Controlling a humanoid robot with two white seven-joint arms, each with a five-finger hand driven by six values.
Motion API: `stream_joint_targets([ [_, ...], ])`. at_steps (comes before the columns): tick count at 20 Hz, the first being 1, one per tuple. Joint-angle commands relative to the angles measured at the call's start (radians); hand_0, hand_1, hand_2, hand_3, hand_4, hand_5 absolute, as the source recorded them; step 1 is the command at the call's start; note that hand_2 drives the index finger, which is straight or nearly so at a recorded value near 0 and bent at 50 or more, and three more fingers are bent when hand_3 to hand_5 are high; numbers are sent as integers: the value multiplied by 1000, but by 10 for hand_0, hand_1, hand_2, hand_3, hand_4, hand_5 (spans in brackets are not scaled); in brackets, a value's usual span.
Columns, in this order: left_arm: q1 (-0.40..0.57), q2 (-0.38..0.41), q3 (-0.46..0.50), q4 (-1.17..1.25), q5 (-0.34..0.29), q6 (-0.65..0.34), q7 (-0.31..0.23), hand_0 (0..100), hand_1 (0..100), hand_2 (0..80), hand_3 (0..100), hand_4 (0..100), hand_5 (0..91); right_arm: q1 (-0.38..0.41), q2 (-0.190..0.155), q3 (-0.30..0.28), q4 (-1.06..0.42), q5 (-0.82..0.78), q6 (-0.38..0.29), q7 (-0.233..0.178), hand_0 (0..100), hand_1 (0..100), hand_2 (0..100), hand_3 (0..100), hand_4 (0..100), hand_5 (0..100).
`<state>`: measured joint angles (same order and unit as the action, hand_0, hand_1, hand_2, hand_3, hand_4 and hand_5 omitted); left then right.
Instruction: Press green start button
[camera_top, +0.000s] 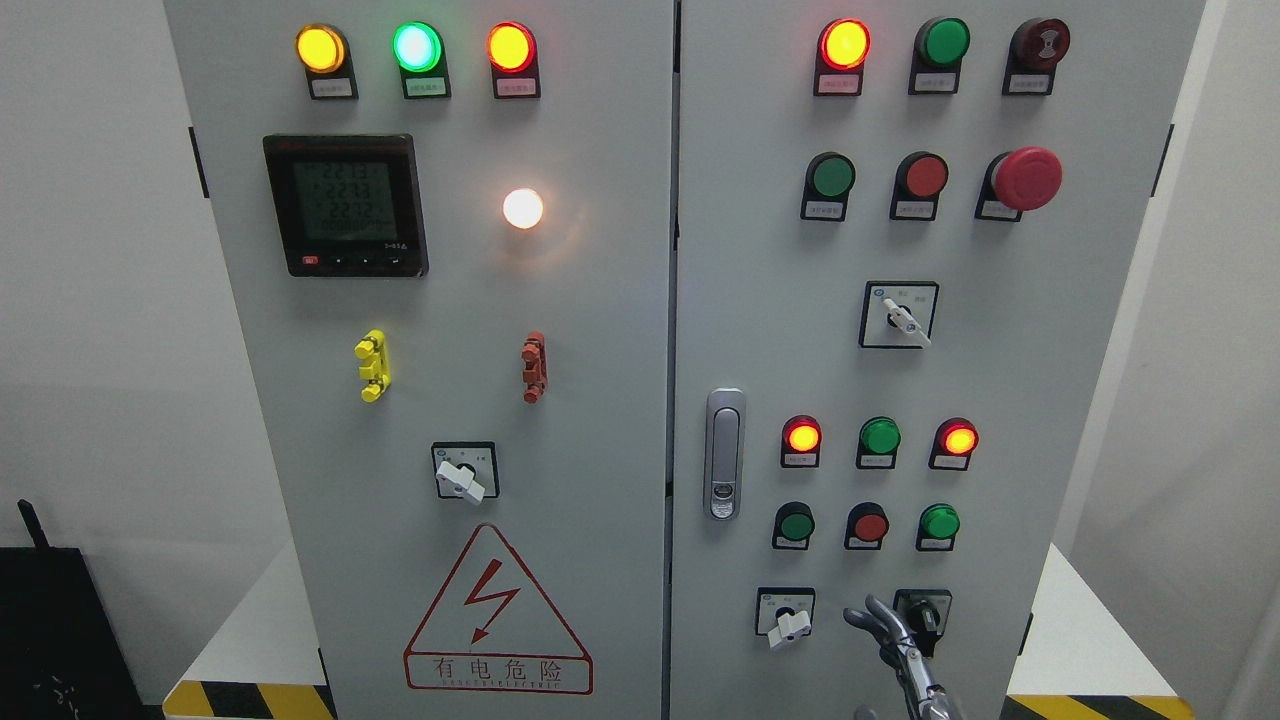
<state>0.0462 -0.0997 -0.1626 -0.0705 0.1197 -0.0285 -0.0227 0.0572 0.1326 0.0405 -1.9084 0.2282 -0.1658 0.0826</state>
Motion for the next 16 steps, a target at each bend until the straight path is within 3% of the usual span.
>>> stream_joint_targets([
  [1, 0, 0, 0, 0, 0, -1, 0, 120, 556, 0, 0, 0, 0, 15, -1, 50, -69, -73, 6, 8, 0, 71, 0, 0, 0, 0],
  [16, 0, 0, 0, 0, 0, -1, 0, 120, 556, 0, 0, 0, 0, 19, -1, 70, -84, -124, 35, 6, 0, 65, 0, 0, 0, 0],
])
